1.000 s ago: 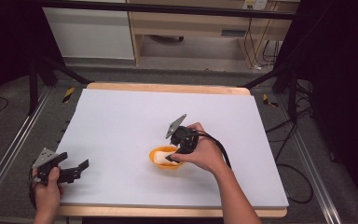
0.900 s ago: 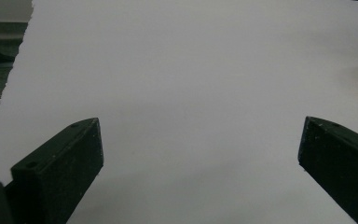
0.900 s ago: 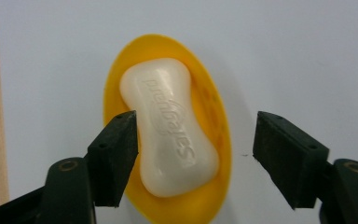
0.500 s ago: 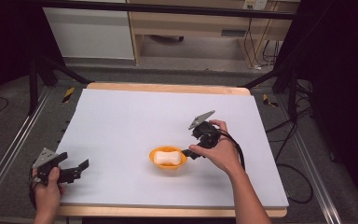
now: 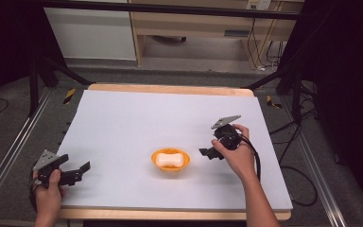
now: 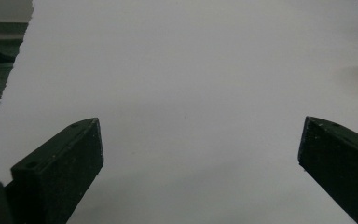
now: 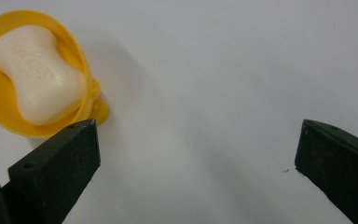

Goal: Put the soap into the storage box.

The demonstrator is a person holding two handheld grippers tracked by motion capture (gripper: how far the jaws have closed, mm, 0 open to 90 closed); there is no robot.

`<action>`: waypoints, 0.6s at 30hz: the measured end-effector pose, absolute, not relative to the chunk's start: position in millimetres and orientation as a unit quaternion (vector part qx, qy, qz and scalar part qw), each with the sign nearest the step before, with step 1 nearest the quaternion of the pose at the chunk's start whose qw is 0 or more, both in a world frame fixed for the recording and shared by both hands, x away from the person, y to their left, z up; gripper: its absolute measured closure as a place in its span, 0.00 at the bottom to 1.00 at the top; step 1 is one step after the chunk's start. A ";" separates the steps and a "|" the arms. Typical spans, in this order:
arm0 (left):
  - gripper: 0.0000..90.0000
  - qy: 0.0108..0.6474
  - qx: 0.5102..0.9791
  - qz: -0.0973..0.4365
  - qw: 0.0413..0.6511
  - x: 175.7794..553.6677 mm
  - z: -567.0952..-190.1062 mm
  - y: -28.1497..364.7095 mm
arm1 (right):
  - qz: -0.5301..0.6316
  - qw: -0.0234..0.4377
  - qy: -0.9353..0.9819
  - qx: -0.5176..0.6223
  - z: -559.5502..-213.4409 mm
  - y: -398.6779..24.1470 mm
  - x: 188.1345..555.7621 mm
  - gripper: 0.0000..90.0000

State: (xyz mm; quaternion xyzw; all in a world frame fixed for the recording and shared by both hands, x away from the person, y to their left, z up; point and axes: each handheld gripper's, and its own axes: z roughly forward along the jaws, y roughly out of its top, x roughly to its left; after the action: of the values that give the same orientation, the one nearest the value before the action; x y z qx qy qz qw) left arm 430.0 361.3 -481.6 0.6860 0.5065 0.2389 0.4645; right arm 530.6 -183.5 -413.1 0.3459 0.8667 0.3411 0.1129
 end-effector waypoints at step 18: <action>0.00 0.506 0.686 0.241 0.464 429.9 -481.6 361.1 | 0.346 0.152 0.832 0.406 -431.5 -237.1 517.5 0.01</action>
State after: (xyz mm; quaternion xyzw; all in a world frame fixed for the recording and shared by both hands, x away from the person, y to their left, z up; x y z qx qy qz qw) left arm 429.9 361.1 -481.6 0.6861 0.5061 0.2412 0.4636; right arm 517.5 -237.1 -431.5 0.4061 0.8321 0.3458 0.1519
